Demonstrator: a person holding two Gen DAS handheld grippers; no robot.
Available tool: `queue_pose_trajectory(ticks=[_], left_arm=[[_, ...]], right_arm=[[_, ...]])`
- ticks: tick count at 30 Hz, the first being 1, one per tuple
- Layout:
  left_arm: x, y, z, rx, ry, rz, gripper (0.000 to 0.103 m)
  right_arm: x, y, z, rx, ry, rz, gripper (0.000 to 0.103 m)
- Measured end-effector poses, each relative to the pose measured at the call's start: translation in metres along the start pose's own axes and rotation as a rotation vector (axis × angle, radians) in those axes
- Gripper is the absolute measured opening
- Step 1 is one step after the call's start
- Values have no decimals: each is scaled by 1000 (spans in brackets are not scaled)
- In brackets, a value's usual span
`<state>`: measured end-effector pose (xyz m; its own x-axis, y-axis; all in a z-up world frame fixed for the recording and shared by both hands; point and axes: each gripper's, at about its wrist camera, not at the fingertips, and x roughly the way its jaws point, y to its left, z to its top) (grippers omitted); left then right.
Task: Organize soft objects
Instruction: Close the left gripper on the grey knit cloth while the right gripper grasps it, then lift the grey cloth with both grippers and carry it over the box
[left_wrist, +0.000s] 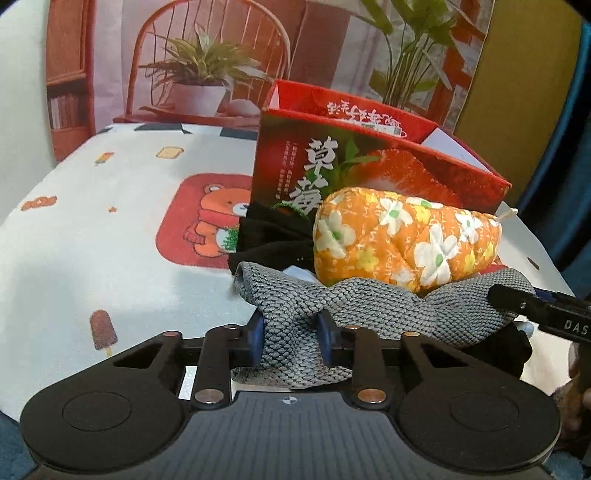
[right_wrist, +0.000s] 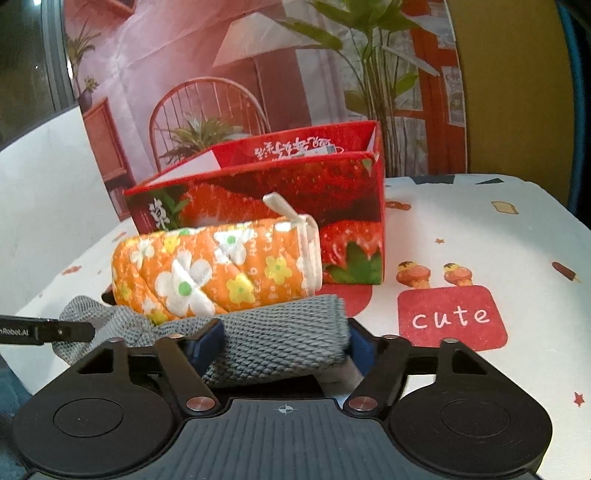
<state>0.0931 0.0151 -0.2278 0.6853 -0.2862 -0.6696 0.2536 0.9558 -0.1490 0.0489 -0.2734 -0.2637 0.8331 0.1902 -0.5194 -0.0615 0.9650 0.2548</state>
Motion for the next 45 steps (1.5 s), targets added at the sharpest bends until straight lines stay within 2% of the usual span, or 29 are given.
queue_pose_trajectory(ticks=[9, 16, 20, 22, 25, 35, 45], left_arm=[[-9, 0, 2, 16, -39, 21, 24], [-10, 0, 1, 22, -45, 21, 24], [-13, 0, 1, 22, -60, 15, 18], [-16, 1, 3, 16, -75, 9, 17], [-24, 0, 6, 19, -108, 7, 11], [-61, -4, 35, 49, -243, 5, 11], [-73, -23, 102, 65, -328, -1, 11]], right_arm=[[-13, 2, 6, 10, -45, 40, 33], [-14, 3, 6, 9, -51, 53, 26], [-16, 4, 7, 7, -56, 58, 23], [-18, 5, 8, 3, -60, 65, 17], [-23, 8, 11, -14, -73, 82, 15], [-48, 19, 42, -46, -178, 118, 13], [-49, 23, 118, -96, -281, 137, 13]])
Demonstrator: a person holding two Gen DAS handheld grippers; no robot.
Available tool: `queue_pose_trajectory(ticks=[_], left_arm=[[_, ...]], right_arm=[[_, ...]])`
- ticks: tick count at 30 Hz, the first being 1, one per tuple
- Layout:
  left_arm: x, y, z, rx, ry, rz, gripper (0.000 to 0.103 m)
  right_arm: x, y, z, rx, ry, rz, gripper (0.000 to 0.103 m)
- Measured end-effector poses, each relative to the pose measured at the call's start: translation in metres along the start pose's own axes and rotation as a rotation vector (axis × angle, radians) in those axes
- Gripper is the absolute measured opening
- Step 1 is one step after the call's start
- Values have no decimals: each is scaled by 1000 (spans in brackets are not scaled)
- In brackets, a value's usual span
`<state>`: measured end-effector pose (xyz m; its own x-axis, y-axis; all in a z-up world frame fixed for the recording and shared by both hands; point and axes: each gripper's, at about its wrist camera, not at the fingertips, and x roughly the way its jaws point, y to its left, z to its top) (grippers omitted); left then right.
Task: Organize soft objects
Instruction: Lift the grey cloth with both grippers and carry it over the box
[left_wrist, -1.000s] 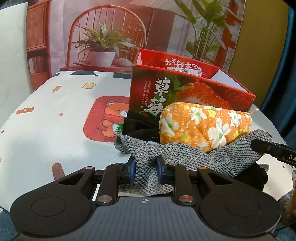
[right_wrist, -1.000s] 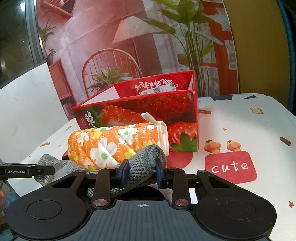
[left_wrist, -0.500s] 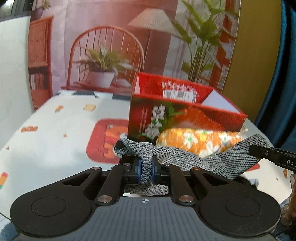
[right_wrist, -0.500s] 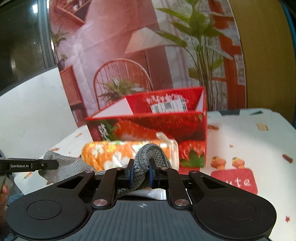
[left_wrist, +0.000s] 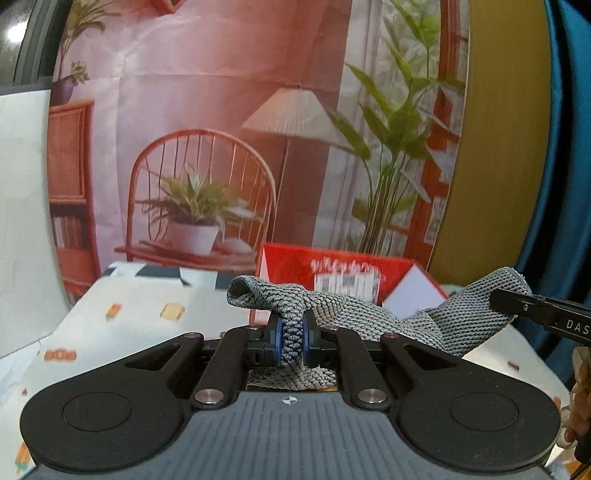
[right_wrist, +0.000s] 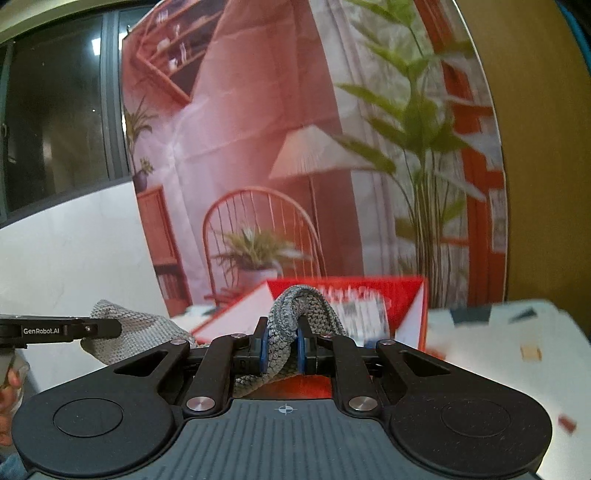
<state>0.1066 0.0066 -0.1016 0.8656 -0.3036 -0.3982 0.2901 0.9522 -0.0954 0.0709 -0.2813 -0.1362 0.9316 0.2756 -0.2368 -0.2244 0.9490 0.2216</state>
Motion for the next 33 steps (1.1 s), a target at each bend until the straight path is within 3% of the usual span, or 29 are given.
queue_pose_trajectory(ticks=[9, 15, 33], left_arm=[[43, -6, 40, 10, 11, 13, 11], [79, -6, 55, -3, 66, 1, 11], [161, -17, 50, 82, 249, -25, 11]], right_arm=[[44, -17, 41, -17, 1, -20, 13], [76, -33, 52, -8, 36, -49, 13], [142, -65, 45, -9, 208, -102, 13]])
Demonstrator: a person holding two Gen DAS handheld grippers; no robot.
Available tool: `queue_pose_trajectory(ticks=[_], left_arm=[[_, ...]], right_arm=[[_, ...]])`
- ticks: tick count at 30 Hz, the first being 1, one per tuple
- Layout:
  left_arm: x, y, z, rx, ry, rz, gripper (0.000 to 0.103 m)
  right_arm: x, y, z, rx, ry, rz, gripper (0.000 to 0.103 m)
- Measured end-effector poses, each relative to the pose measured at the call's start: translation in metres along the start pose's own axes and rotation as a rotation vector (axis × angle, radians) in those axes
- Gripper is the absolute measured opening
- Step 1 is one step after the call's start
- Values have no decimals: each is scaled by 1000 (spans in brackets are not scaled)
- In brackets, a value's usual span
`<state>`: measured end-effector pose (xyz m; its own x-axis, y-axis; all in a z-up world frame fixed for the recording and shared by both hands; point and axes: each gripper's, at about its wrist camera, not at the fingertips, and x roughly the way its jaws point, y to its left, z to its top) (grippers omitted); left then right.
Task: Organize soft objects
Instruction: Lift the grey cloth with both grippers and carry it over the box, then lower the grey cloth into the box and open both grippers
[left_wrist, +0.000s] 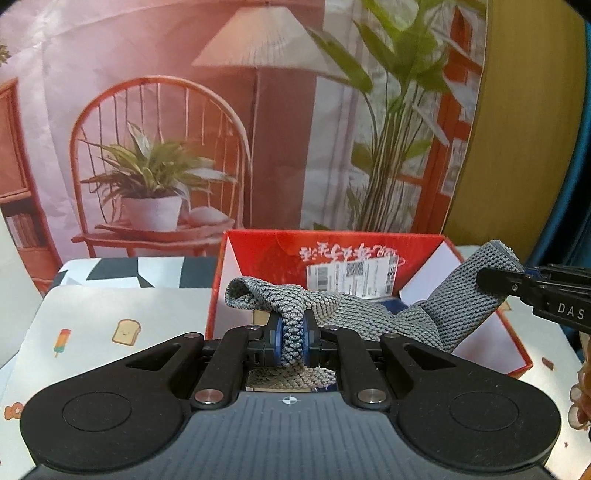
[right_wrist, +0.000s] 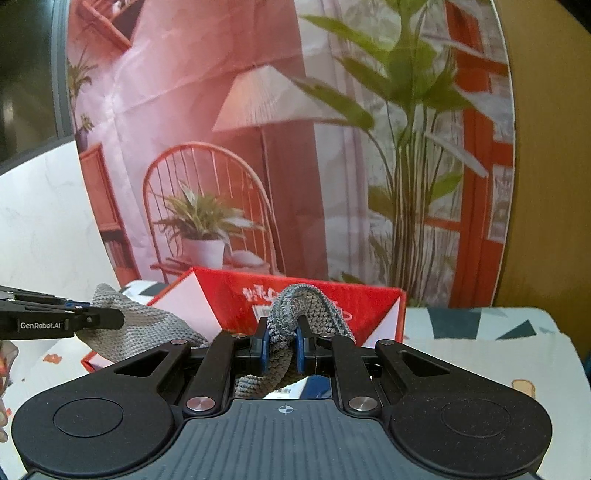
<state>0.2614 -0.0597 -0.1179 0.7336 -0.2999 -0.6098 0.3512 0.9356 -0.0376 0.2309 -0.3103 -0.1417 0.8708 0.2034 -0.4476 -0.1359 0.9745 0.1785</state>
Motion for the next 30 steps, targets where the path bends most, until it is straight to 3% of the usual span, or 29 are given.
queue_pose_trajectory(ticks=[13, 25, 30], left_arm=[[32, 5, 3, 25, 91, -18, 11], [68, -14, -16, 141, 265, -53, 11], [69, -8, -16, 114, 251, -55, 12]], right_arm=[[34, -4, -2, -14, 108, 16, 13], [63, 3, -19, -22, 282, 42, 13], [69, 7, -23, -29, 313, 31, 12]])
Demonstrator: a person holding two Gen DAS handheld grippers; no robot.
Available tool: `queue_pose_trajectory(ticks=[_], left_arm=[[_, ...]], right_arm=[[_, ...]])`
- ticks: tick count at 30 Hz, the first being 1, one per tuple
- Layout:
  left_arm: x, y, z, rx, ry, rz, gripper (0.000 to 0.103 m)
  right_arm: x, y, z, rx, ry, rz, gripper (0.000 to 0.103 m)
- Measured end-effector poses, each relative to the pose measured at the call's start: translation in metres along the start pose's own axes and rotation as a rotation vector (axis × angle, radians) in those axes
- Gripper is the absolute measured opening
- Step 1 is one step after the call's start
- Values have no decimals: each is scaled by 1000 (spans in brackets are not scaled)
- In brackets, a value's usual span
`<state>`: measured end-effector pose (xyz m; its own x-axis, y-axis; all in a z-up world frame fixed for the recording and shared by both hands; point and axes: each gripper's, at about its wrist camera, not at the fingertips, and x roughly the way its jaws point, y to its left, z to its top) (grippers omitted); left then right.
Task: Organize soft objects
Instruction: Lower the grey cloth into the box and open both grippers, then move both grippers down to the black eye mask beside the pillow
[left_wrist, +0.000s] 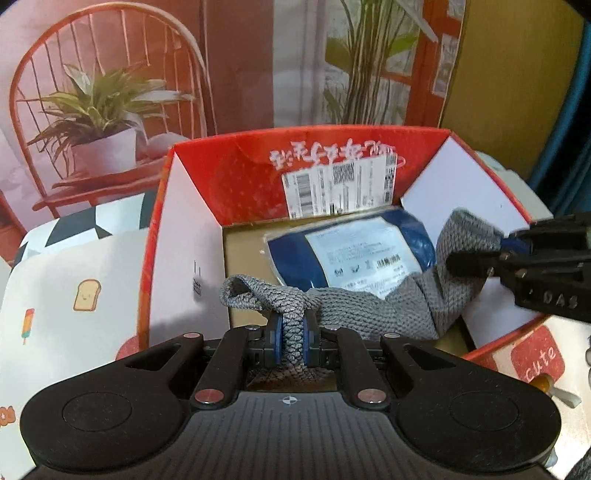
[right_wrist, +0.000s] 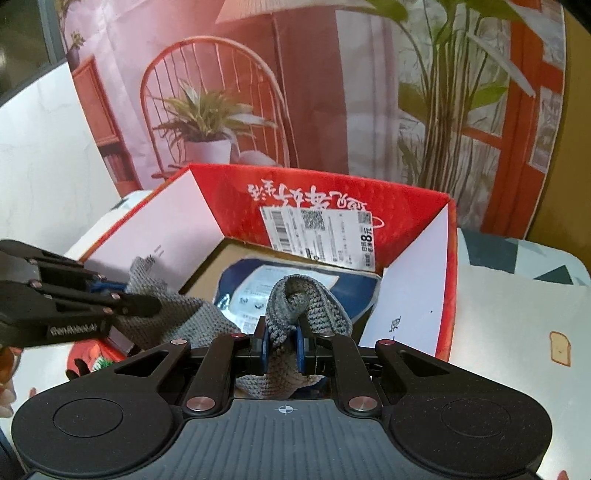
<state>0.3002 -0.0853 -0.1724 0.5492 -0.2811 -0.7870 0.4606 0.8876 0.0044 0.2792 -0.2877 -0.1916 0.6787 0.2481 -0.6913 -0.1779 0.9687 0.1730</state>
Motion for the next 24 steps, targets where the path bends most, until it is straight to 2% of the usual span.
queue_pose_trajectory(ticks=[1, 3, 4, 5, 8, 10, 12, 14, 16, 20, 24], left_arm=[[-3, 1, 0, -5, -17, -3, 15], [-10, 5, 1, -21, -42, -18, 31], [-13, 6, 2, -28, -59, -27, 49], [-18, 7, 2, -35, -80, -32, 61], [-32, 8, 2, -37, -134, -37, 68], [-41, 6, 1, -37, -157, -34, 71], [-51, 5, -2, -33, -183, -29, 74], [-62, 3, -7, -30, -211, -23, 83], [-73, 1, -14, -28, -241, -20, 89], [-95, -3, -33, -26, -288, 7, 97], [-114, -4, -56, -48, -320, 15, 99]], right_arm=[[0, 0, 0, 2, 2, -5, 12], [-1, -2, -2, 8, -8, -16, 14], [-3, -2, -2, 6, -17, -26, 19], [-5, -1, -2, 0, -28, -41, 21], [-14, 0, -3, -6, -70, -76, 34], [-22, 1, -5, -8, -97, -100, 55], [-30, 2, -7, -17, -137, -120, 69], [-39, 6, -9, -25, -175, -133, 81], [-47, 8, -14, -22, -210, -124, 99], [-64, 14, -25, -10, -263, -82, 102], [-77, 26, -44, -14, -317, -79, 103]])
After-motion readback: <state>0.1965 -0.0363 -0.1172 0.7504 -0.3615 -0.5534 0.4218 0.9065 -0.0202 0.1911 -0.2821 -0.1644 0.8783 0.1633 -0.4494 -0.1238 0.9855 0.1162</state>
